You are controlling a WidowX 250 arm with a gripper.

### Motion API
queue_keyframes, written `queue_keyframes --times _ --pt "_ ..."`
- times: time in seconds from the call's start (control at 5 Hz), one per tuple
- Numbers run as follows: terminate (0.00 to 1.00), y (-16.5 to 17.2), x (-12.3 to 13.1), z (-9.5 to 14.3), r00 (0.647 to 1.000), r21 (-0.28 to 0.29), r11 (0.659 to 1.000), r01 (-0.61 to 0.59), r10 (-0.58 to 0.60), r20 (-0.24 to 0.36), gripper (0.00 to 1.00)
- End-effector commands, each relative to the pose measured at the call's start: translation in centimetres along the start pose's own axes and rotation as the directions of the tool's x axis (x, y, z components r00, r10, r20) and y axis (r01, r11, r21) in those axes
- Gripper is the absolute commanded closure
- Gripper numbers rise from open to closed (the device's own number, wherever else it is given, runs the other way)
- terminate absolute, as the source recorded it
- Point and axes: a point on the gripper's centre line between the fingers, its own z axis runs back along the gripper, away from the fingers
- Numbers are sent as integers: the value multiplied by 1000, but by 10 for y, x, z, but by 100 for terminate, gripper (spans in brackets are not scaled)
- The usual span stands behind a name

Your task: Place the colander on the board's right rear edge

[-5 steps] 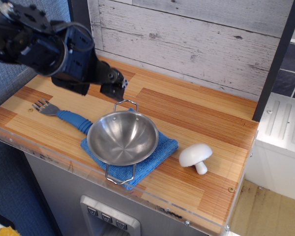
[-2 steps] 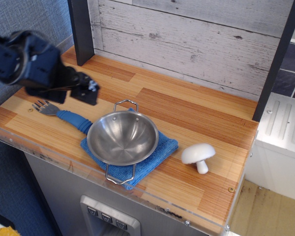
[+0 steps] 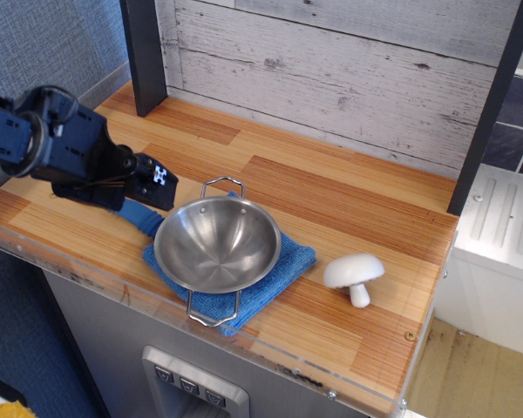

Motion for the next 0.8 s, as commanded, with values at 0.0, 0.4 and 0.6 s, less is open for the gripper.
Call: queue_keyframes --times 0.0,0.4,0.6 --pt "0 -7 -12 -18 1000 -60 998 1 -3 -28 0" --pt "0 -17 -26 -41 996 -98 995 10 -18 -83 0" --pt "0 -19 -29 -48 995 -98 995 15 -25 -100 0"
